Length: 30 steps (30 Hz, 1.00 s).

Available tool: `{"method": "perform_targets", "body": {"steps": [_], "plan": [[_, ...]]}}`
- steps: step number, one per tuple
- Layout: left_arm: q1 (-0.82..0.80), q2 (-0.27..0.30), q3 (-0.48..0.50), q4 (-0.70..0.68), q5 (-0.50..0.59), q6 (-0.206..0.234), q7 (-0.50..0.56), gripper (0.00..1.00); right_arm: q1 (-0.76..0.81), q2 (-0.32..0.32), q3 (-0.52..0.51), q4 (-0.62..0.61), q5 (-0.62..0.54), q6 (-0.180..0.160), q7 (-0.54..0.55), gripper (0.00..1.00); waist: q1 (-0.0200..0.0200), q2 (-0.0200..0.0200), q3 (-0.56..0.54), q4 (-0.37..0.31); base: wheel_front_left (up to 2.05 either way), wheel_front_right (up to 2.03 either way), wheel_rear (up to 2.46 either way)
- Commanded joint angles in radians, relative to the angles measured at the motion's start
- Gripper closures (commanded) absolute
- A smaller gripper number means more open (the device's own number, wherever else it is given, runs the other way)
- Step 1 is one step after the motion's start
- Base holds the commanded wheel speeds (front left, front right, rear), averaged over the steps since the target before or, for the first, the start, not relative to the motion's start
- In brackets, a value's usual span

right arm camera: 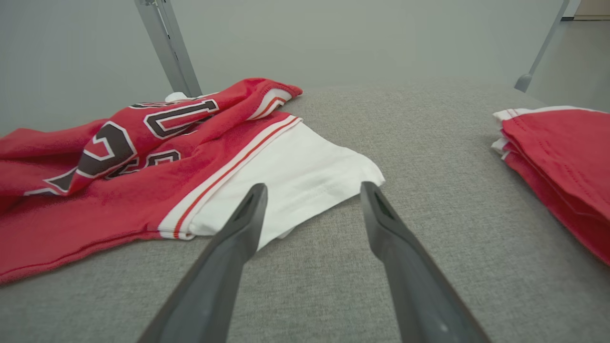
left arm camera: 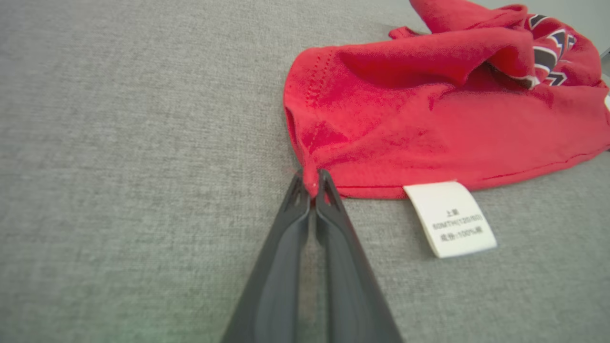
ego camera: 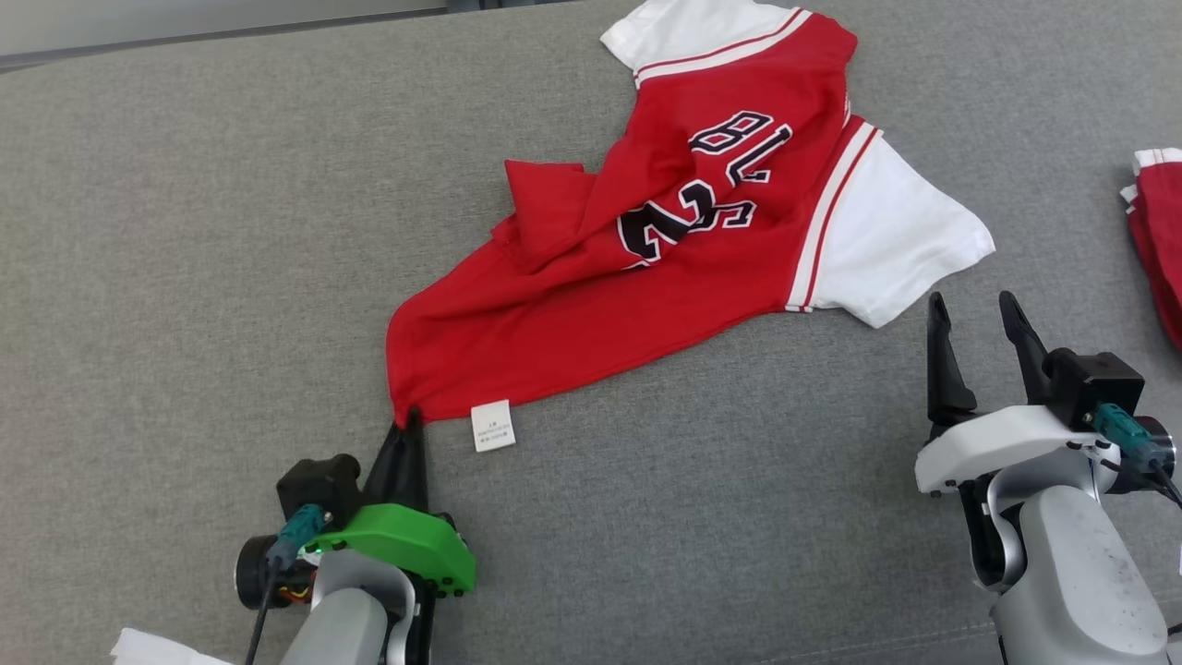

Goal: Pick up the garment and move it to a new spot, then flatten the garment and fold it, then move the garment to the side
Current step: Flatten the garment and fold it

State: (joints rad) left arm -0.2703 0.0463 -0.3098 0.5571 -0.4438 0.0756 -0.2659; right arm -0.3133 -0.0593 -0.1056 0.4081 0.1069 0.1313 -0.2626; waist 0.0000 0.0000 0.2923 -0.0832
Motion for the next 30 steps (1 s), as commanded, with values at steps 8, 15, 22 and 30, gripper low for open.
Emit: {"method": "perform_targets", "body": {"steps": [8,15,22,30], "plan": [[0.082,0.008,0.174,-0.096,0.061,0.034,0.002,1.00,0.002,-0.002,-0.018,0.062,-0.020,-0.001,-0.003,0.00,0.0000,0.0000,-0.015,0.068,0.00,0.00,0.00],[0.093,0.007,0.175,-0.086,0.059,0.010,0.002,1.00,-0.021,0.001,-0.005,0.150,-0.013,-0.001,-0.003,0.00,0.0000,0.0000,-0.010,0.090,0.00,0.00,0.00],[0.066,0.007,0.150,-0.087,0.064,0.006,0.002,1.00,-0.073,-0.004,0.030,0.274,-0.033,-0.001,0.001,0.74,0.0000,0.0000,0.012,0.091,0.00,0.00,0.00],[0.077,0.007,0.177,-0.108,0.086,-0.006,0.002,1.00,-0.061,-0.017,0.056,0.248,0.058,-0.001,-0.001,1.00,0.0000,0.0000,-0.022,0.083,0.00,0.00,0.00]]}}
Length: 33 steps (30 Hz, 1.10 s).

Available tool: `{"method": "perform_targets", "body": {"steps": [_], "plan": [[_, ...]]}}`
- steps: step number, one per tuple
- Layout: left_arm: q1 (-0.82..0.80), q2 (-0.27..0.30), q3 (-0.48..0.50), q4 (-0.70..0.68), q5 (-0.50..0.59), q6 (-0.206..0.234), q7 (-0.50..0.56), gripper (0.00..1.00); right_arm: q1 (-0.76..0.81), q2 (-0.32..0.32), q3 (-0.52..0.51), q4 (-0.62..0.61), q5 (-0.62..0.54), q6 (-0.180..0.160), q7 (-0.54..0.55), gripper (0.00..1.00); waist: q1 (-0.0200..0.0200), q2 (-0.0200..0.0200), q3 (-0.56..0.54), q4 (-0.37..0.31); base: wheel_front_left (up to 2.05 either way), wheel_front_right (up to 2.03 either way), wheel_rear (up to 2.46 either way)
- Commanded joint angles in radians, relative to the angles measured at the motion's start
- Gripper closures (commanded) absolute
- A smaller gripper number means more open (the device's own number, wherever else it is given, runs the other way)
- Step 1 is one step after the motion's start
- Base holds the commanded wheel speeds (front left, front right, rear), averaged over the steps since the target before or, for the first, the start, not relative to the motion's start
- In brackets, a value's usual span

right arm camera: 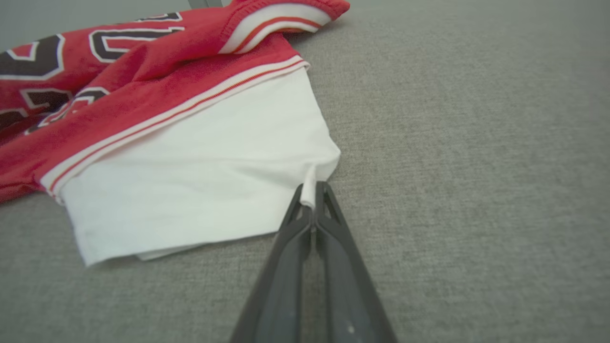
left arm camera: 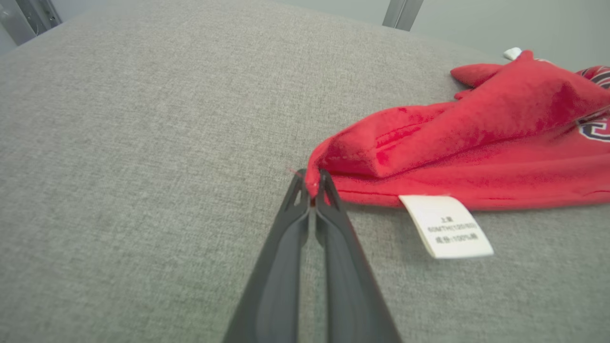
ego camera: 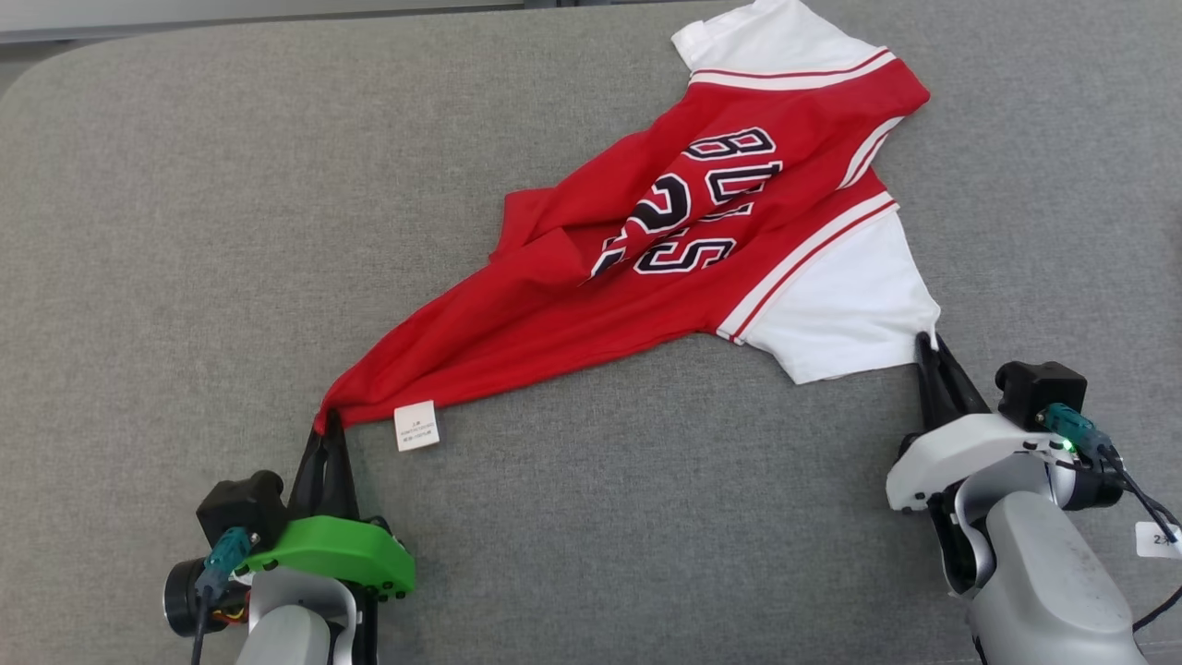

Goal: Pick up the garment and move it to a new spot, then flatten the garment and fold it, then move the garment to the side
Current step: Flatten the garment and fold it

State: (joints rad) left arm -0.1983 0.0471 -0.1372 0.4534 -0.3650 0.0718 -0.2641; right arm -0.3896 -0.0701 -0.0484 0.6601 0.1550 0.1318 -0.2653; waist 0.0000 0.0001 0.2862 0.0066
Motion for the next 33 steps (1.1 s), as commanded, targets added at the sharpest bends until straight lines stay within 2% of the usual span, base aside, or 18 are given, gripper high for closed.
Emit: {"method": "perform_targets", "body": {"steps": [1,8,14,17,20,25,28,33], "plan": [[0.008,0.007,0.010,-0.013,0.010,-0.006,0.000,1.00,0.015,-0.009,0.005,-0.025,0.017,-0.002,0.002,1.00,0.0000,-0.0001,-0.027,-0.010,0.00,0.00,0.00],[-0.008,0.007,0.064,-0.148,0.038,-0.046,0.000,1.00,-0.004,-0.036,-0.005,-0.223,0.141,-0.002,0.001,1.00,0.0000,-0.0001,-0.139,-0.040,0.00,0.00,0.00],[-0.094,0.007,0.120,-0.221,0.053,-0.106,0.000,1.00,-0.078,-0.087,-0.037,-0.379,0.240,-0.002,0.001,1.00,0.0000,-0.0001,-0.242,-0.063,0.00,0.00,0.00],[-0.169,0.035,0.147,-0.244,0.034,-0.145,0.000,1.00,-0.138,-0.128,-0.029,-0.449,0.268,-0.002,0.001,1.00,0.0000,-0.0001,-0.271,-0.077,0.00,0.00,0.00],[-0.261,0.097,0.159,-0.267,0.014,-0.168,0.026,1.00,-0.207,-0.180,-0.023,-0.503,0.286,-0.002,0.001,1.00,0.0000,-0.0001,-0.283,-0.086,0.00,0.00,0.00],[-0.395,0.207,0.160,-0.345,0.033,-0.178,0.149,1.00,-0.334,-0.262,-0.018,-0.529,0.300,-0.002,0.043,1.00,0.0000,-0.0001,-0.246,-0.094,0.00,0.00,0.00],[-0.469,0.253,0.164,-0.363,0.046,-0.163,0.234,1.00,-0.401,-0.289,-0.005,-0.509,0.289,-0.003,0.079,1.00,0.0000,-0.0001,-0.178,-0.092,0.00,0.00,0.00],[-0.572,0.268,0.134,-0.316,0.075,-0.144,0.317,1.00,-0.513,-0.287,0.019,-0.409,0.265,-0.003,0.105,1.00,0.0000,-0.0001,-0.026,-0.084,0.00,0.00,0.00]]}}
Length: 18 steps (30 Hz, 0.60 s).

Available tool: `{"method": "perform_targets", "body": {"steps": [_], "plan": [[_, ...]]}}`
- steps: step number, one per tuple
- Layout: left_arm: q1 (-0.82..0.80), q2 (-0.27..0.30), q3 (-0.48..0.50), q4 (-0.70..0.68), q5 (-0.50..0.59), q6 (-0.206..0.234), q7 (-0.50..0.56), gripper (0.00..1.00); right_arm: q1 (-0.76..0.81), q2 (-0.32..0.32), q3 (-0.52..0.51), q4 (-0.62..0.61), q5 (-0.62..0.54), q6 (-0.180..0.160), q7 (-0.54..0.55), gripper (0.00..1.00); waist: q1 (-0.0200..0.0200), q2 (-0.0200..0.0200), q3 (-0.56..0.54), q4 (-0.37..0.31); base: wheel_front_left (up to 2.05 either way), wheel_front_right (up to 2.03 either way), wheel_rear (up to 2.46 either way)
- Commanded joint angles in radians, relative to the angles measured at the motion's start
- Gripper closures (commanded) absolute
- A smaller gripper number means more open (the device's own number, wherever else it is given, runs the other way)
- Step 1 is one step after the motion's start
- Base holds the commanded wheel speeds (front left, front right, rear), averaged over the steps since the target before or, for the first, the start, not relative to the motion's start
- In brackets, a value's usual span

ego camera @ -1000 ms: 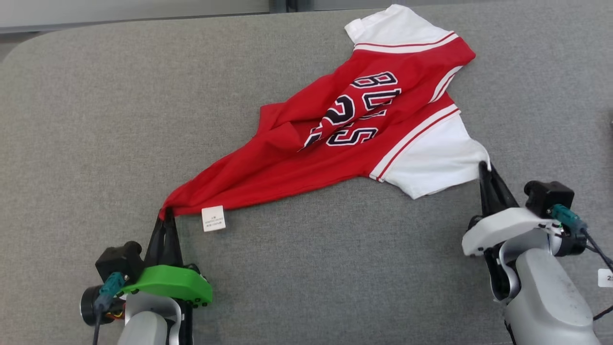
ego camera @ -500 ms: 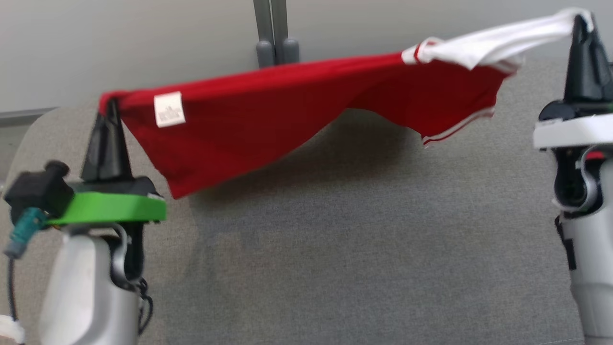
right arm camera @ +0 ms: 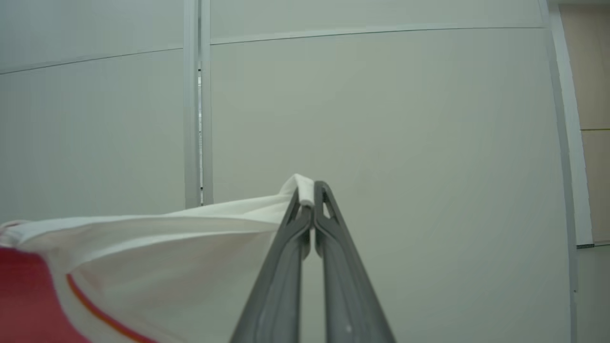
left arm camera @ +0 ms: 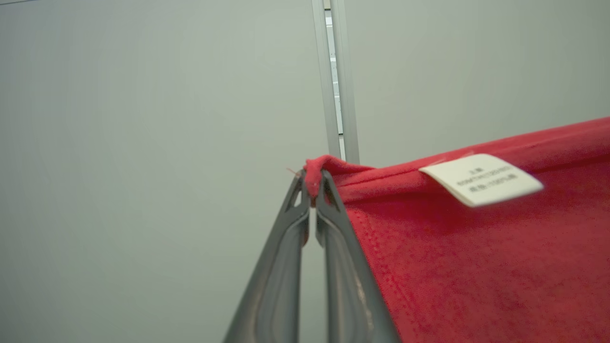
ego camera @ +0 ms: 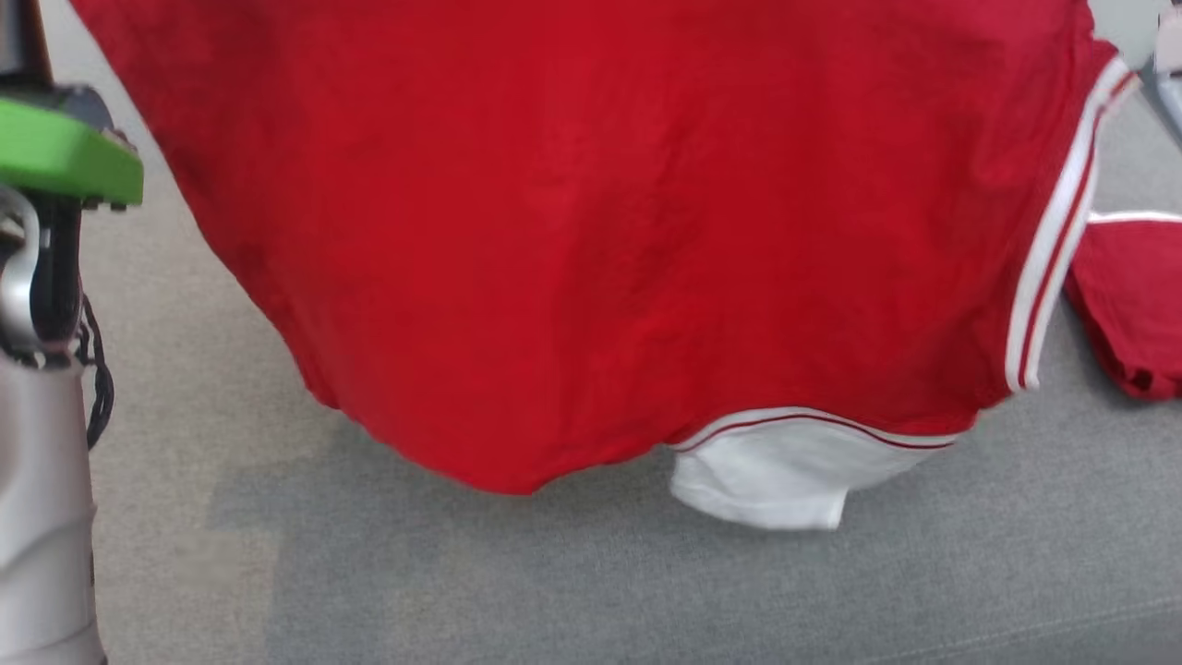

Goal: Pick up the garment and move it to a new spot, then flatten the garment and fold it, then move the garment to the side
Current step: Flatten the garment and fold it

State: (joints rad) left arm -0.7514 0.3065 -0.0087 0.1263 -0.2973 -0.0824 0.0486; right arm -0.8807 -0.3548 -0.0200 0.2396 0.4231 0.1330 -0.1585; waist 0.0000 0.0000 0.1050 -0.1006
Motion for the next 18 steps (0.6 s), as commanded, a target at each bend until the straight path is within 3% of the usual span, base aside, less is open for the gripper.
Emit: {"method": "perform_targets", "body": {"steps": [1,6,12,15,18], "plan": [[-0.053,0.002,-0.003,0.030,0.015,0.013,0.006,1.00,-0.059,0.000,-0.012,0.050,-0.012,-0.004,-0.006,1.00,0.0000,0.0000,0.195,0.026,0.00,0.00,0.00],[-0.247,-0.024,-0.031,0.196,0.052,0.052,-0.034,1.00,-0.267,0.012,-0.030,0.219,-0.090,-0.004,-0.045,1.00,0.0000,0.0000,0.348,0.040,0.00,0.00,0.00],[-0.511,-0.025,-0.019,0.381,0.085,0.089,-0.209,1.00,-0.514,0.007,-0.102,0.348,-0.183,-0.006,-0.099,1.00,0.0000,0.0000,0.415,0.043,0.00,0.00,0.00],[-0.560,-0.031,0.003,0.446,0.065,0.089,-0.271,1.00,-0.542,-0.002,-0.124,0.377,-0.194,-0.009,-0.106,1.00,0.0000,0.0000,0.413,0.043,0.00,0.00,0.00],[-0.502,-0.038,0.004,0.506,0.052,0.067,-0.296,1.00,-0.465,-0.012,-0.126,0.373,-0.177,-0.010,-0.108,1.00,0.0000,0.0000,0.407,0.037,0.00,0.00,0.00]]}}
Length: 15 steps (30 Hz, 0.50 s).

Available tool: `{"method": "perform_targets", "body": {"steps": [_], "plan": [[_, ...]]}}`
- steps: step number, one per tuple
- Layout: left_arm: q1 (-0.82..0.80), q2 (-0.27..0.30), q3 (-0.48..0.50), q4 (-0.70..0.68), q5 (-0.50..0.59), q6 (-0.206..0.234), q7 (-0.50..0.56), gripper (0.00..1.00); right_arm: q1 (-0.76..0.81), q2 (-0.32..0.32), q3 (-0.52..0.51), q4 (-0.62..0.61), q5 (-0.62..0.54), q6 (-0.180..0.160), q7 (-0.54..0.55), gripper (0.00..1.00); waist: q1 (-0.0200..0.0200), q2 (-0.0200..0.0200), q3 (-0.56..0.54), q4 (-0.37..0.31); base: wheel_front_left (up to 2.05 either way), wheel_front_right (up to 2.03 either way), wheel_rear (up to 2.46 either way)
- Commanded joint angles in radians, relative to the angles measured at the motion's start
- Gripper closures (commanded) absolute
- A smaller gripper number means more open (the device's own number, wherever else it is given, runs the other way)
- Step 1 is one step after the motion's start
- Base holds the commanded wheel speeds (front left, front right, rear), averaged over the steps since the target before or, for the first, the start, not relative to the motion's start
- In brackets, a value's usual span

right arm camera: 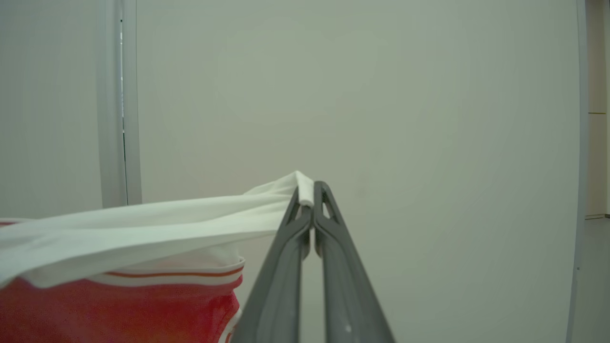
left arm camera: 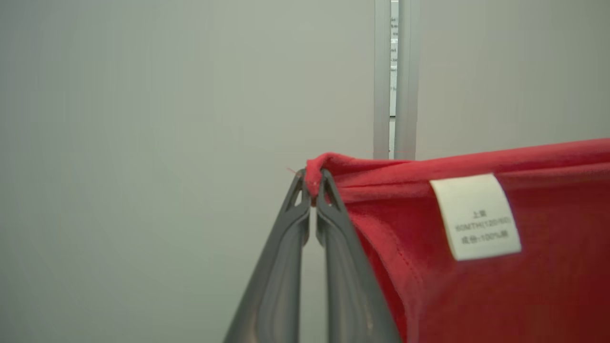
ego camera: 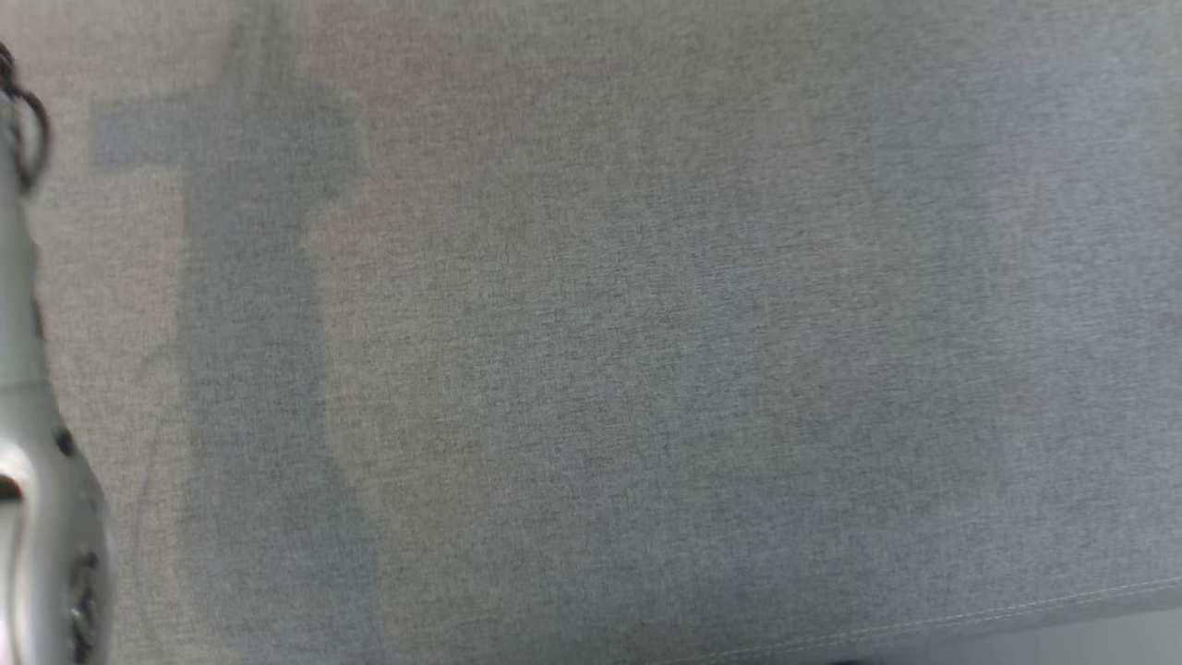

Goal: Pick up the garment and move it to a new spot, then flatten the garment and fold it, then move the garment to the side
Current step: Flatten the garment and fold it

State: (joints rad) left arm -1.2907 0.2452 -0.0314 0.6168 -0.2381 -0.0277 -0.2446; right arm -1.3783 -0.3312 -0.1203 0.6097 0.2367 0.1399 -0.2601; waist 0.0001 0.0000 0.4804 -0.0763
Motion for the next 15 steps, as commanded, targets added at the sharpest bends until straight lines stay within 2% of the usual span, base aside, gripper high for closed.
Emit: {"method": "perform_targets", "body": {"steps": [1,4,11,15], "plan": [[0.071,0.019,0.029,0.035,-0.012,0.008,-0.010,1.00,0.075,-0.038,-0.032,-0.009,0.022,-0.017,-0.006,1.00,-0.0001,0.0000,0.029,0.011,0.00,0.00,0.00],[0.191,0.000,0.059,0.065,-0.038,0.006,-0.020,1.00,0.220,-0.032,-0.046,-0.054,0.068,-0.017,-0.007,1.00,-0.0001,0.0000,0.018,0.007,0.00,0.00,0.00],[0.615,-0.104,0.201,0.000,-0.059,0.028,-0.021,1.00,0.667,0.031,-0.031,-0.131,0.182,-0.018,-0.007,1.00,-0.0001,0.0000,-0.032,-0.013,0.00,0.00,0.00],[0.800,-0.154,0.263,-0.007,-0.057,0.013,-0.022,1.00,0.869,0.072,-0.027,-0.141,0.233,-0.018,-0.009,1.00,-0.0001,0.0000,-0.077,-0.015,0.00,0.00,0.00]]}}
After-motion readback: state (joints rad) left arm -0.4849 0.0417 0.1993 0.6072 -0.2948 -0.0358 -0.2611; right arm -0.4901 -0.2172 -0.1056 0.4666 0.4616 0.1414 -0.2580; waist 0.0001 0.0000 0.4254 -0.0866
